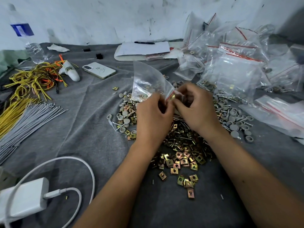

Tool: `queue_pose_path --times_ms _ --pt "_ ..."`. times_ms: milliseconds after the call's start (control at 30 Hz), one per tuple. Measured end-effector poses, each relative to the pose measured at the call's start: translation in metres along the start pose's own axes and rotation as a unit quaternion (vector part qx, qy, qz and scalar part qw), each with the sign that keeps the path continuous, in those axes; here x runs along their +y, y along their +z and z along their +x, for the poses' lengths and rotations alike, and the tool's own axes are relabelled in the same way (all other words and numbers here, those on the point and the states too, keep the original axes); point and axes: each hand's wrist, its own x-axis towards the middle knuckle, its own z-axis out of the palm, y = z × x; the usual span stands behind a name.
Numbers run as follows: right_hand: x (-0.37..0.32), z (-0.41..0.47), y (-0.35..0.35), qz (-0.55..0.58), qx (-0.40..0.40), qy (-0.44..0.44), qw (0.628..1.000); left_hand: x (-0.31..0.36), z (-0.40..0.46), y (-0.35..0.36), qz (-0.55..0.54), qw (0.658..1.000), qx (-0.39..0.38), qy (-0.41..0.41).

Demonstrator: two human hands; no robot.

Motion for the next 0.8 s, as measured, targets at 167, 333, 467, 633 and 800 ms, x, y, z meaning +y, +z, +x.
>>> queue_pose_path --times_ms 167,333,467,633,800 --pt "0.009 0.009 -0.014 0.024 0.108 0.031 0.993 -0.001 0.009 -0.019 -0.004 0.995 0.099 0.01" --pt "0.008 0.006 -0.011 0.104 -0.001 0.015 0.994 0.003 0.012 -0.032 0.07 0.981 0.169 0.061" --pt "0.008 0.003 -0.013 -0.037 -0.113 -0.026 0.993 -0.003 0.023 -0.057 0.09 0.944 0.307 0.086" --pt "0.001 0.0 -0.006 -0.216 -0.268 -0.043 0.938 -0.013 0.029 -0.08 0.179 0.887 0.401 0.145" --pt "-0.007 0.001 -0.007 -0.234 -0.323 -0.033 0.917 -0.019 0.03 -0.086 0.214 0.913 0.344 0.052"
